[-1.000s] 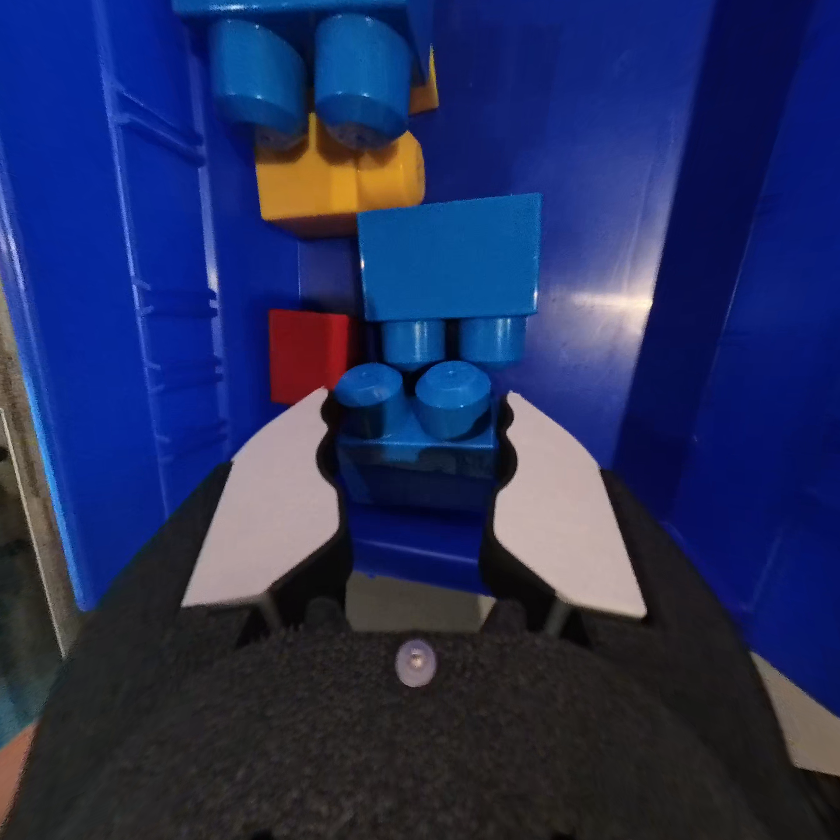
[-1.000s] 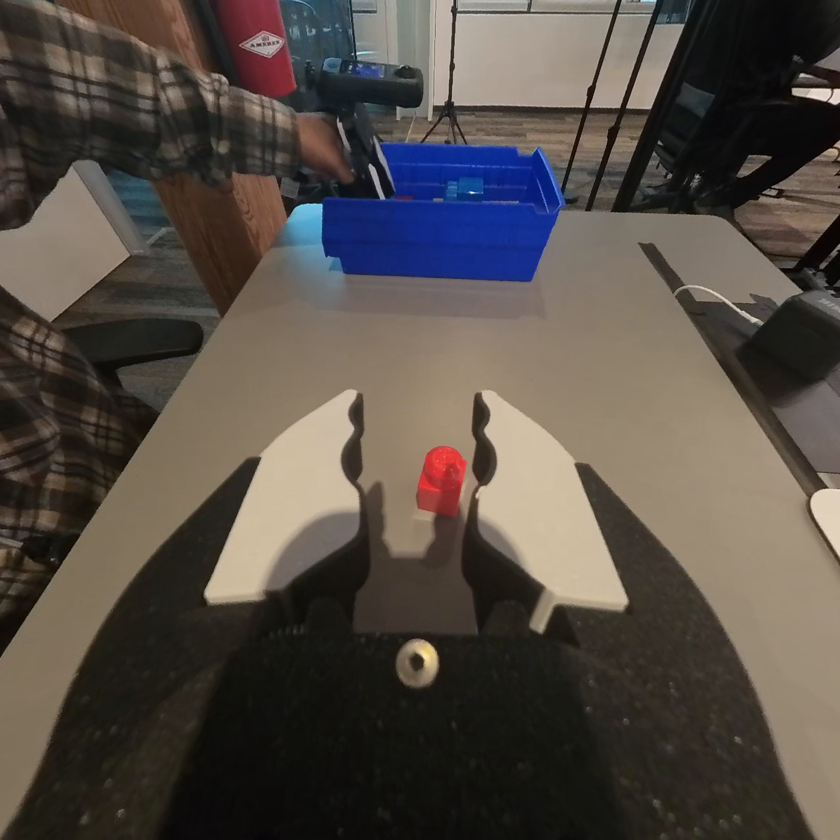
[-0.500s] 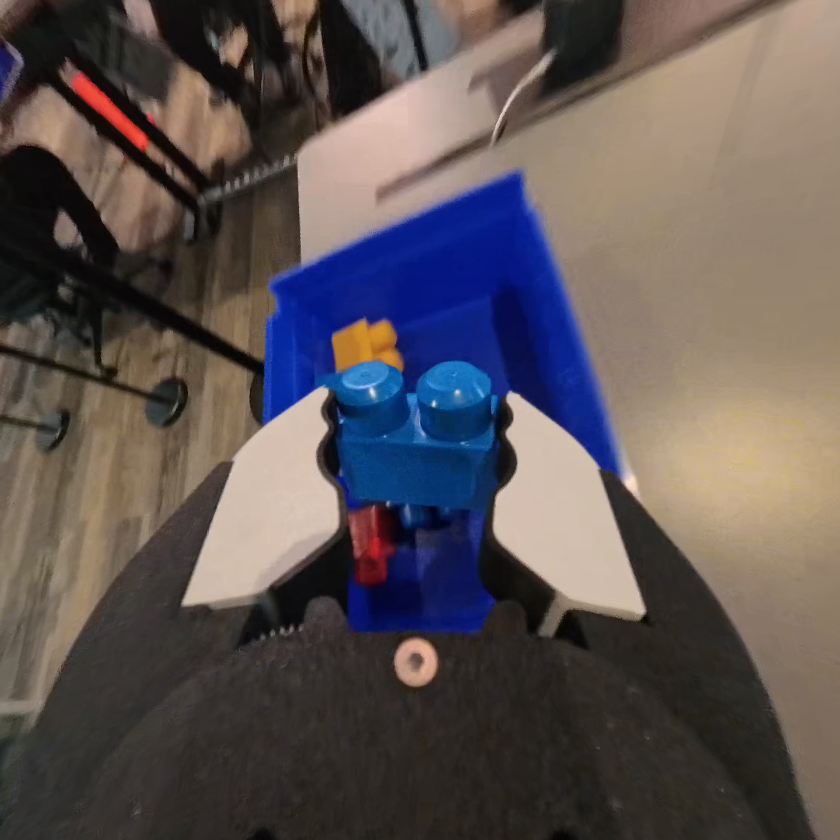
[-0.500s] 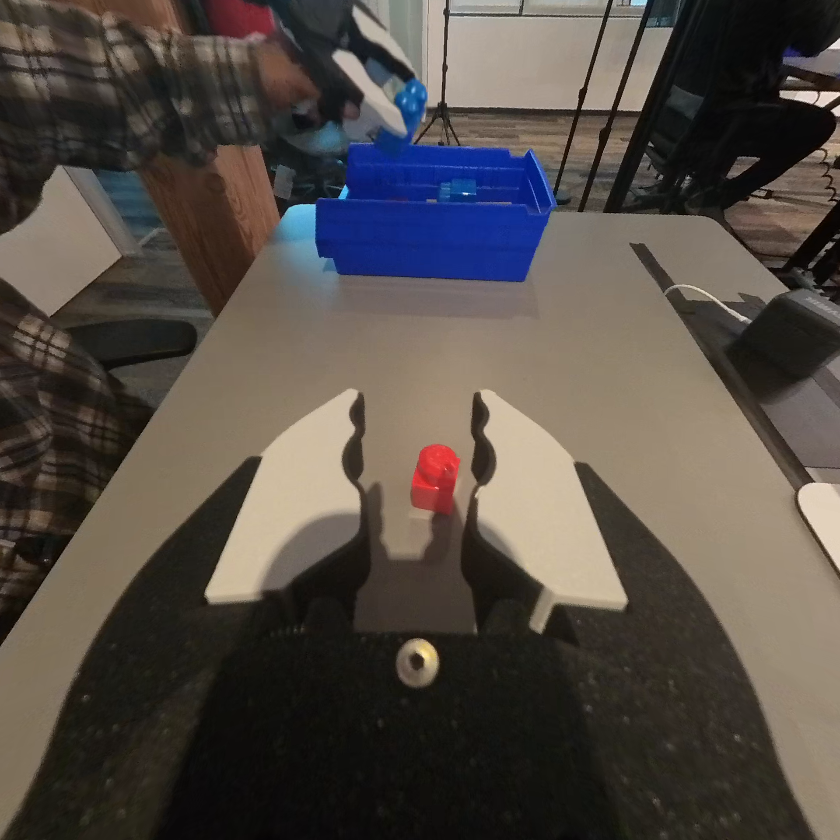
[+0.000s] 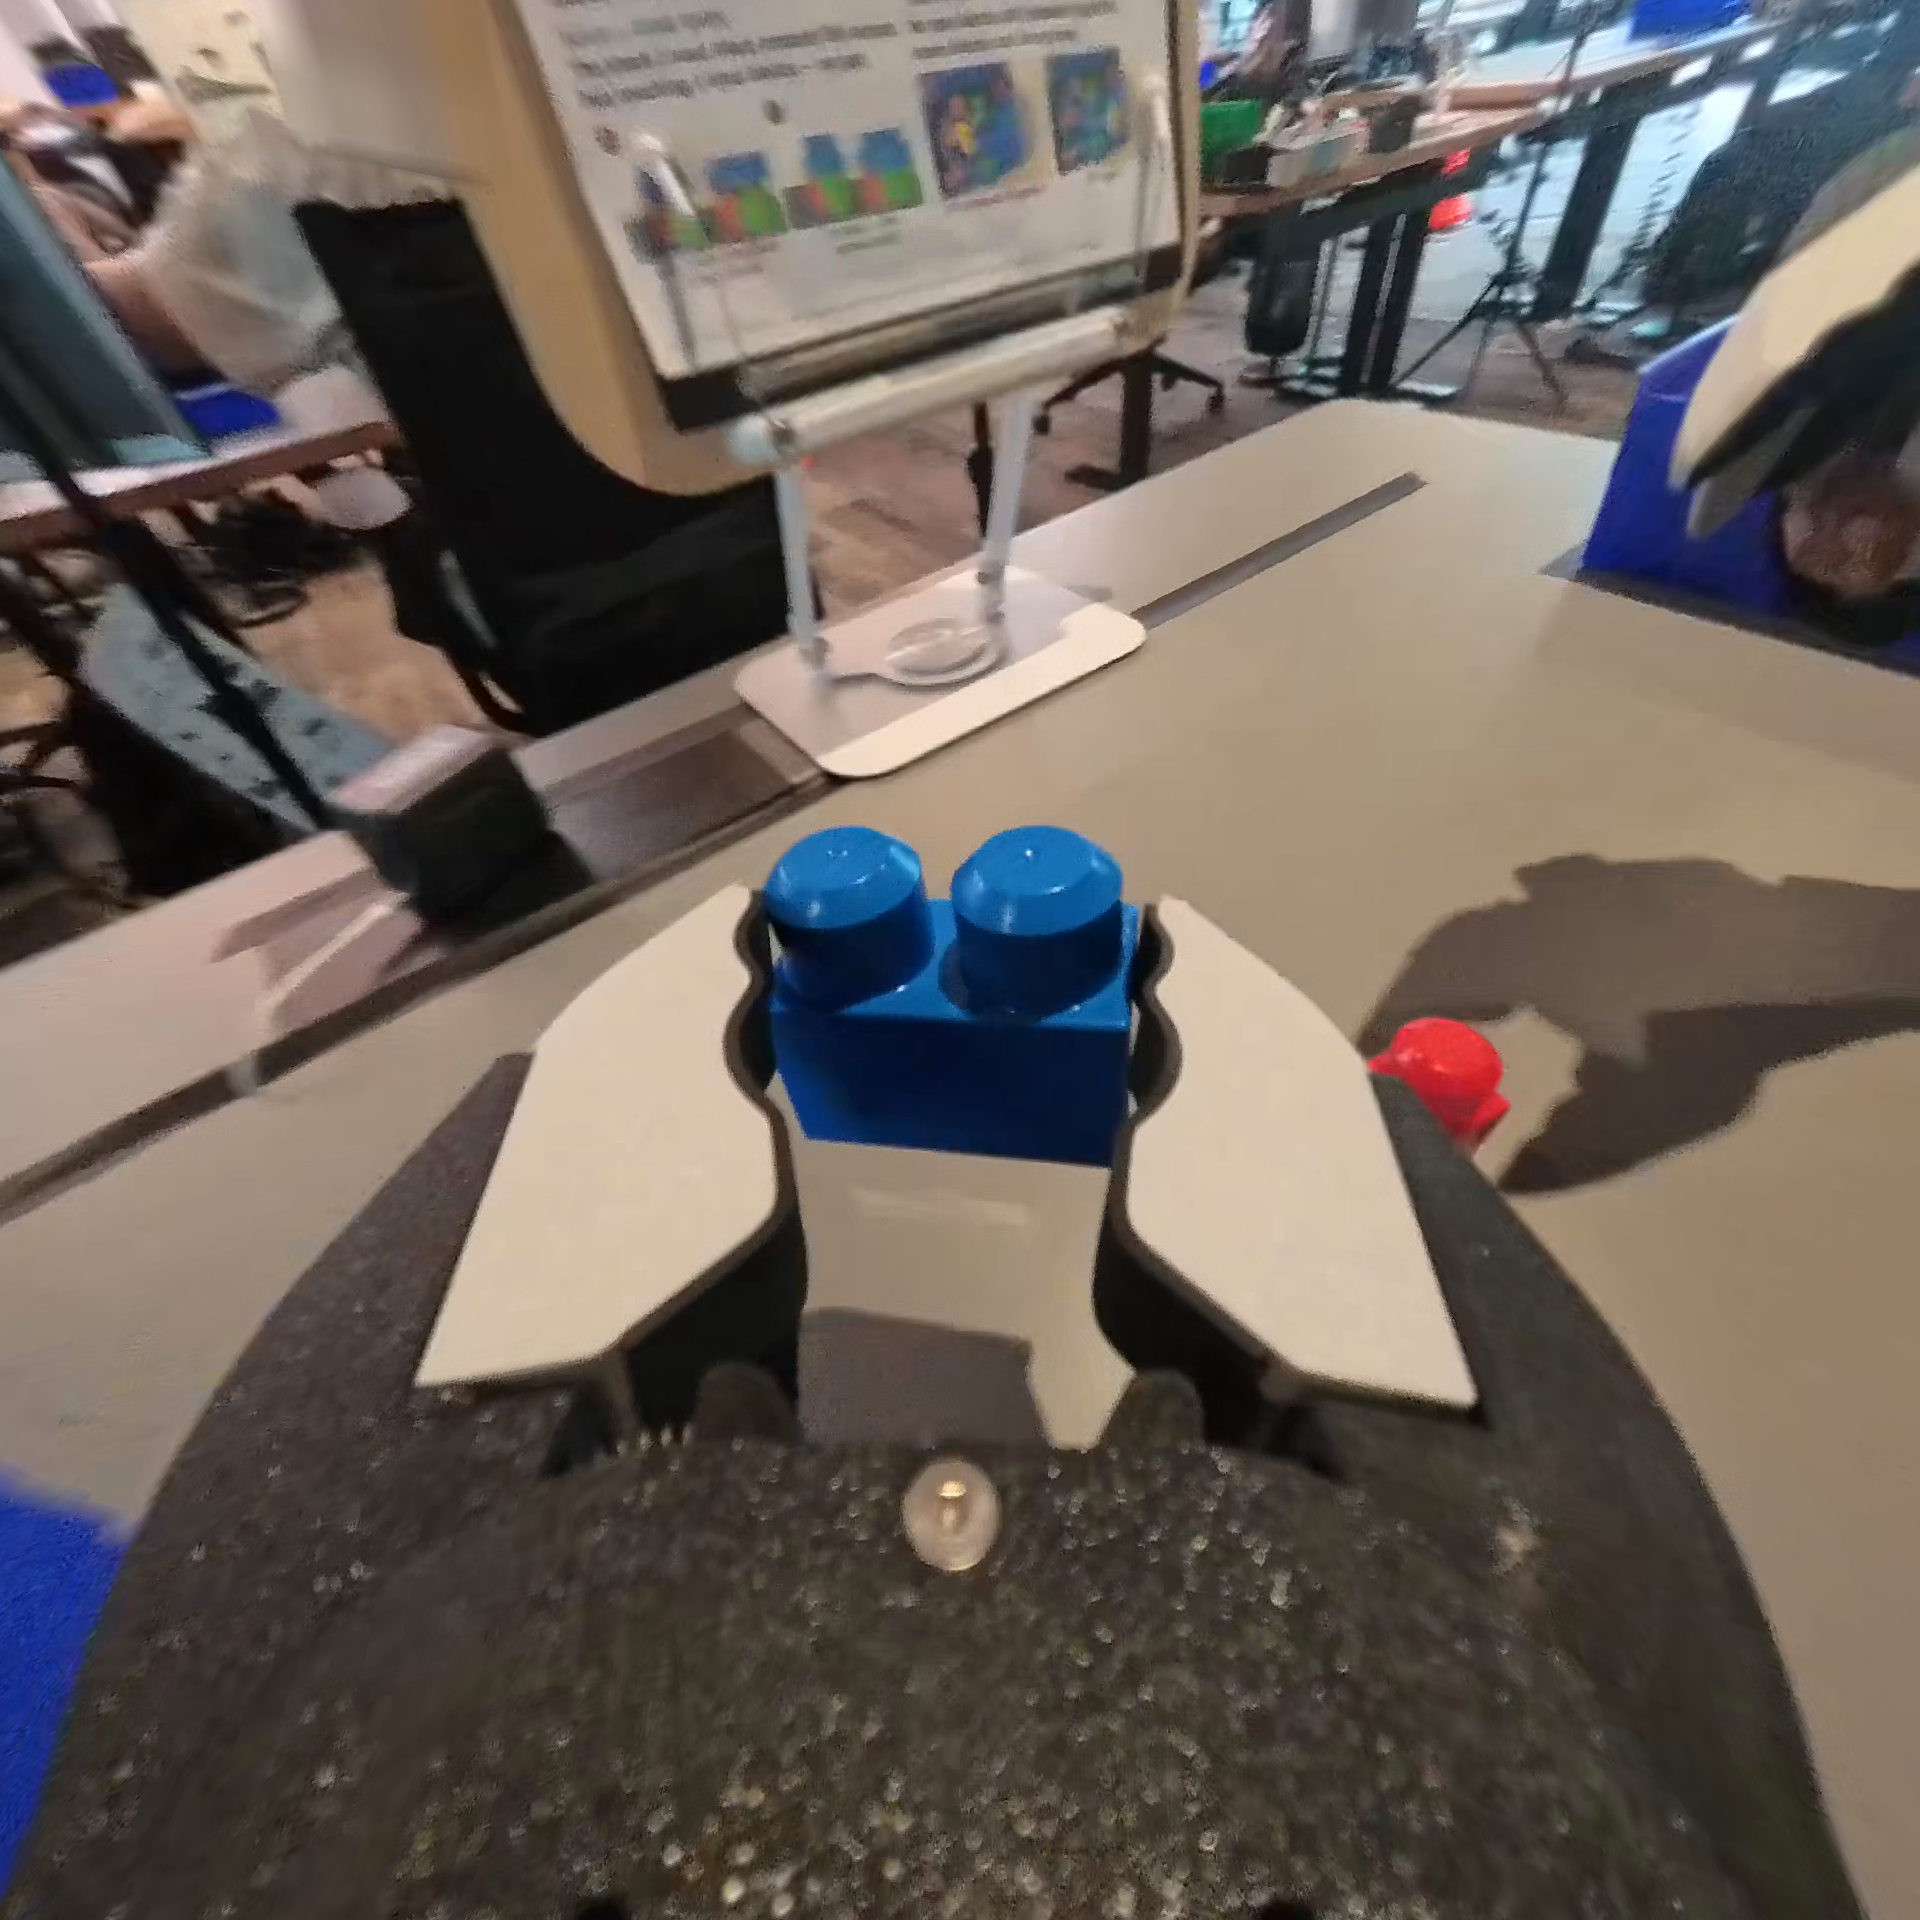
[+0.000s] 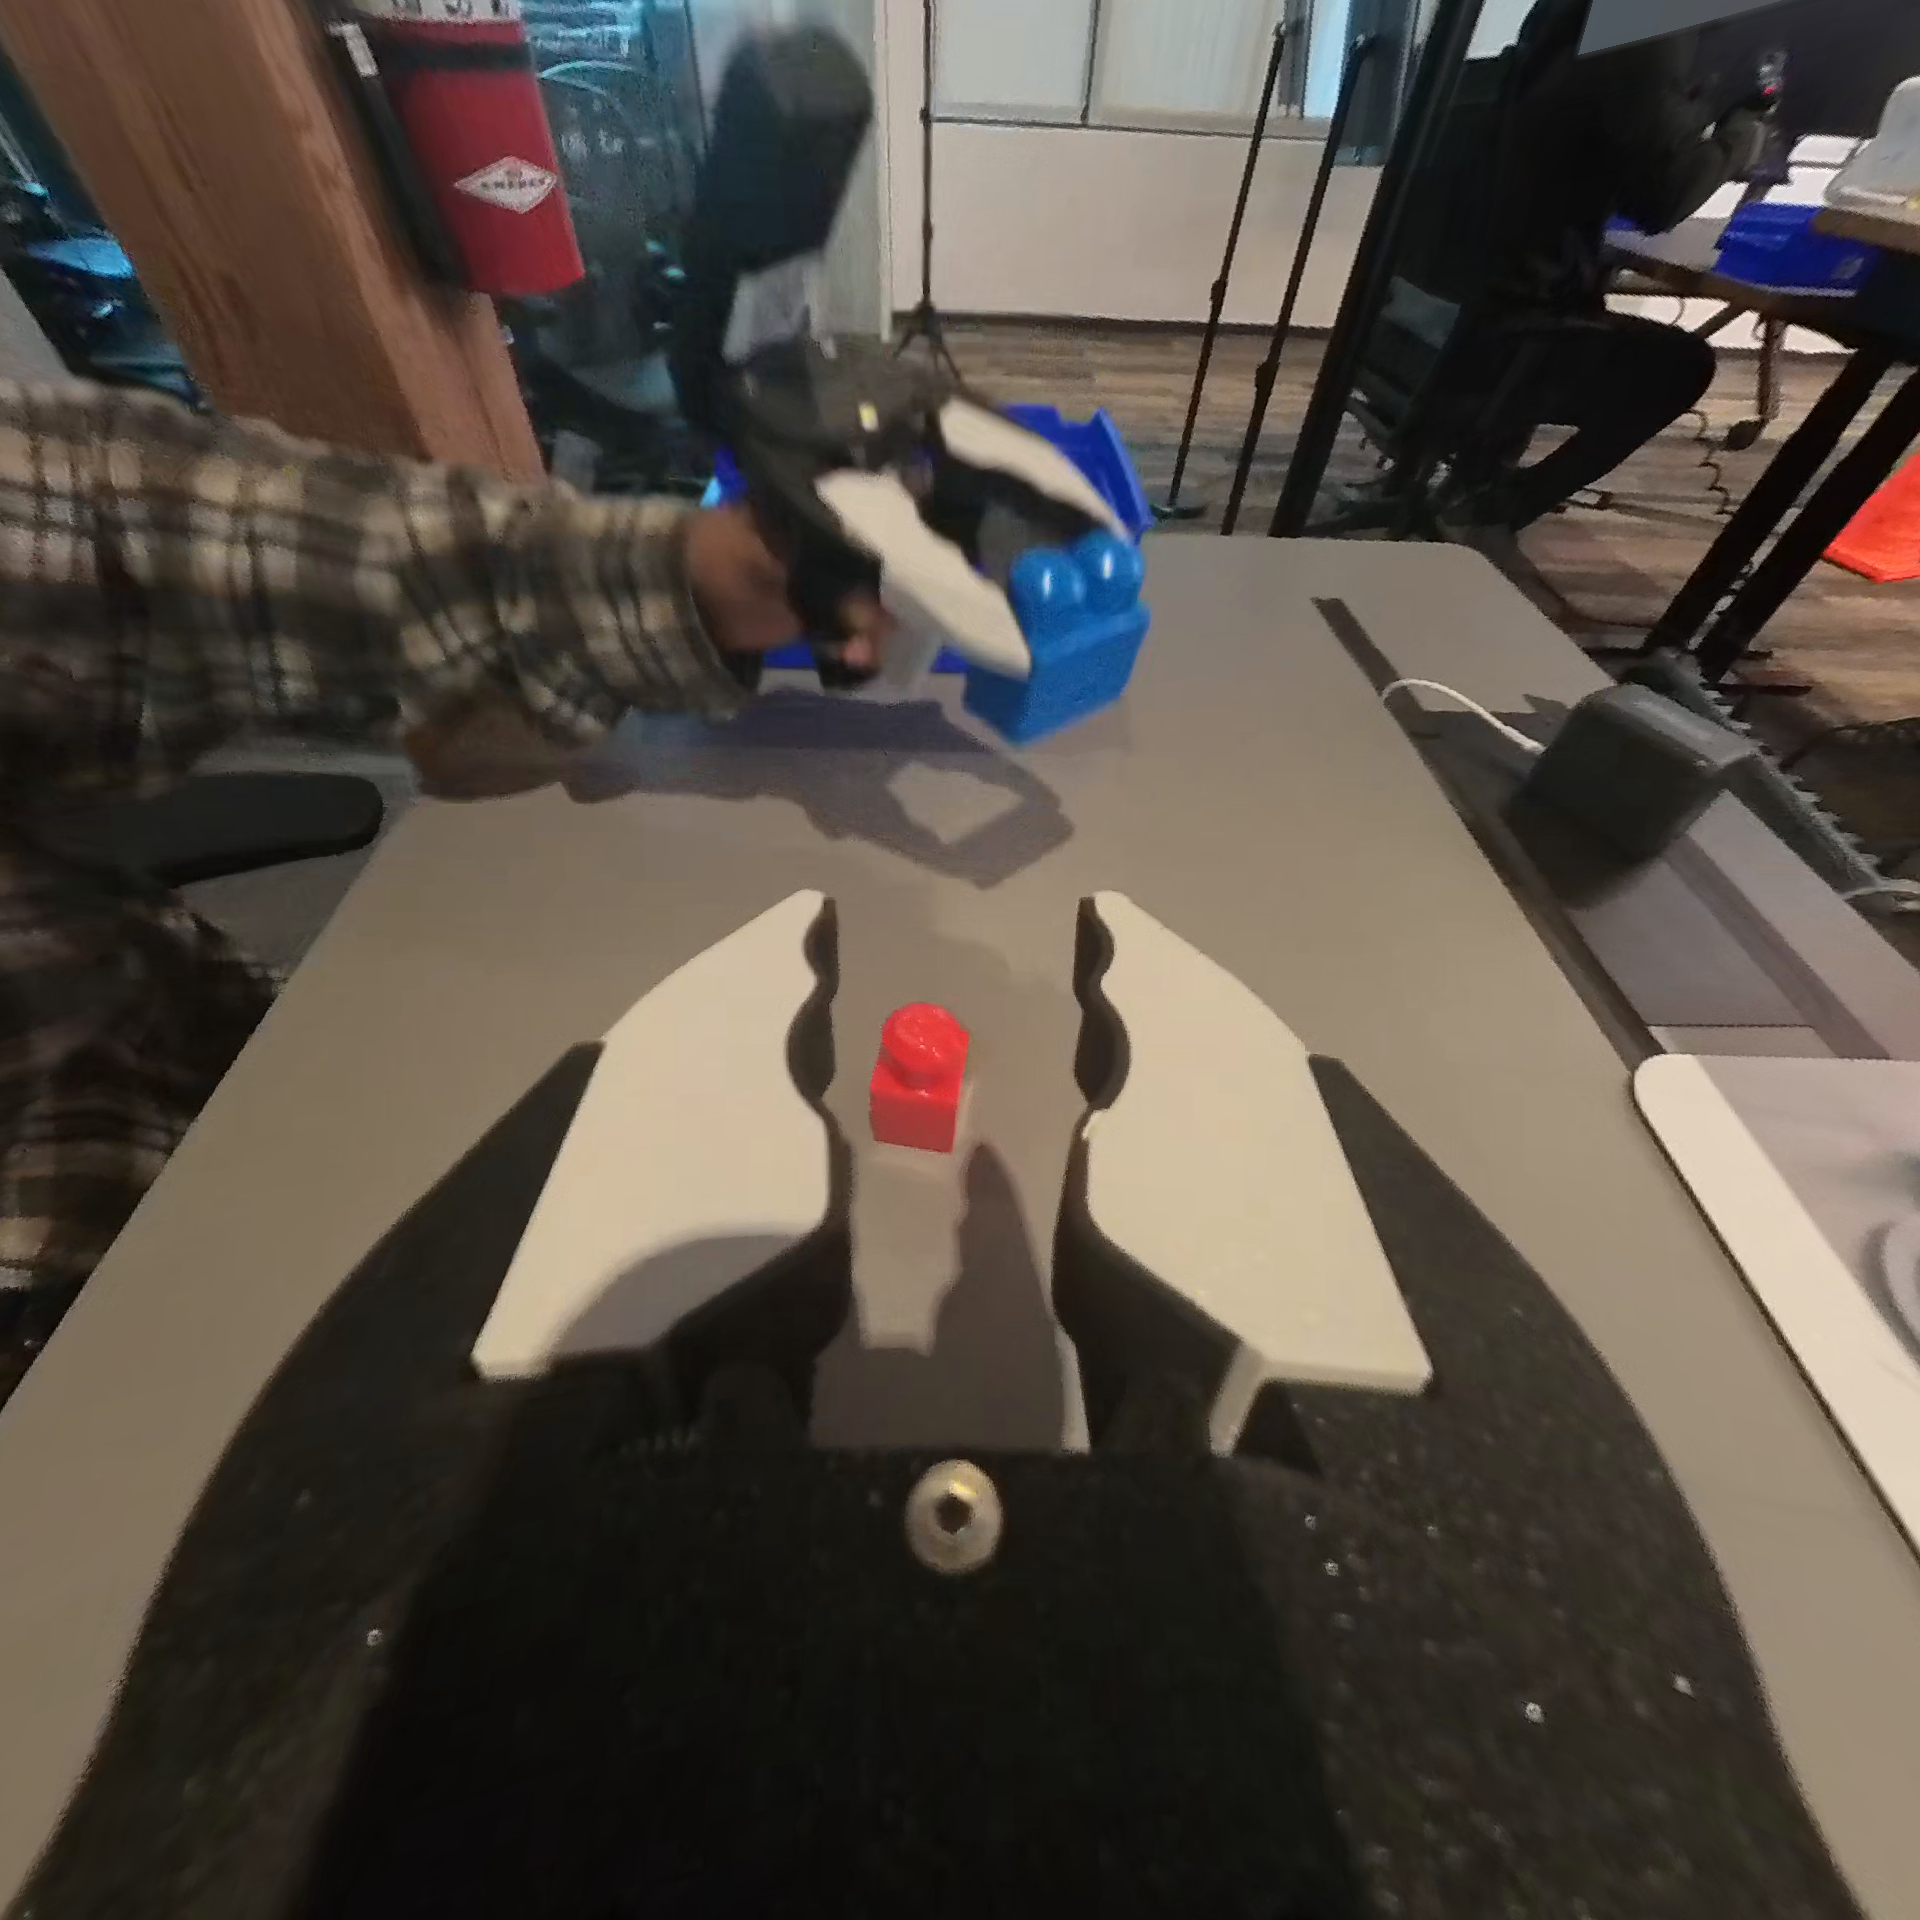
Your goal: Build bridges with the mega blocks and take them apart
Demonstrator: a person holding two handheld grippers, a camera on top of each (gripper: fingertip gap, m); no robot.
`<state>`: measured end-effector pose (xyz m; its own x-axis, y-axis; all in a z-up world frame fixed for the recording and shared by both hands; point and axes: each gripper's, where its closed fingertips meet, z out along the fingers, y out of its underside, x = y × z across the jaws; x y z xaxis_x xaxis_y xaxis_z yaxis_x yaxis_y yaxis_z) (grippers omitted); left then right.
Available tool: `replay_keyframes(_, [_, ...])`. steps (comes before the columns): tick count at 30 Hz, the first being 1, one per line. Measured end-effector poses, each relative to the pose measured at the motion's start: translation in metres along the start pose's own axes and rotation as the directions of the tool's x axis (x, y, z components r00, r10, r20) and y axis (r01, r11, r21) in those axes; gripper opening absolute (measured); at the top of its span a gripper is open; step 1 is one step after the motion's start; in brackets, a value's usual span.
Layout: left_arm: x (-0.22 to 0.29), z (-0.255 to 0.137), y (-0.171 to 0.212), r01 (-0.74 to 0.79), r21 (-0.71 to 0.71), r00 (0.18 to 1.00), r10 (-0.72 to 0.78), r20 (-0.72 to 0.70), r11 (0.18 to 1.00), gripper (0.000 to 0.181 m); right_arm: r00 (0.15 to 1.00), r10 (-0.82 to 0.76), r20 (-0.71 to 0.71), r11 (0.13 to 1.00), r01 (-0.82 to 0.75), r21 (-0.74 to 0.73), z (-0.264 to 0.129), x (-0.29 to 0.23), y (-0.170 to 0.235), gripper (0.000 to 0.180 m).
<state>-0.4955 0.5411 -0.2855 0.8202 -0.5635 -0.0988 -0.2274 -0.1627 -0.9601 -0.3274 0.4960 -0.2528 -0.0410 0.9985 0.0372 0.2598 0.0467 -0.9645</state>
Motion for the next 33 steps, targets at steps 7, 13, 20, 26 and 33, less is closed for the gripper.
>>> replay_keyframes(7, [0.033, 0.06, 0.053, -0.088, -0.051, 0.985, 0.079, -0.154, 0.995, 0.067, 1.0, 0.014, -0.019, 1.0, -0.014, 0.019, -0.008, 0.008, 0.0, 0.041])
replay_keyframes(13, [0.04, 0.07, 0.075, -0.131, -0.161, 0.967, 0.09, -0.238, 0.978, 0.067, 1.0, 0.016, -0.004, 1.0, -0.016, -0.006, -0.003, 0.006, 0.006, 0.042])
replay_keyframes(20, [0.038, 0.068, 0.086, -0.123, -0.236, 0.955, 0.051, -0.291, 0.964, 0.067, 1.0, 0.018, 0.005, 1.0, -0.018, -0.012, -0.001, 0.004, 0.007, 0.043])
replay_keyframes(26, [0.032, 0.058, 0.096, -0.154, -0.314, 0.951, 0.055, -0.304, 0.937, 0.067, 1.0, 0.015, 0.009, 1.0, -0.015, -0.011, 0.0, 0.003, 0.006, 0.043])
replay_keyframes(33, [0.026, 0.055, 0.087, -0.136, -0.325, 0.962, 0.046, -0.27, 0.936, 0.076, 1.0, 0.001, 0.018, 1.0, -0.001, -0.015, 0.001, 0.0, 0.006, 0.047])
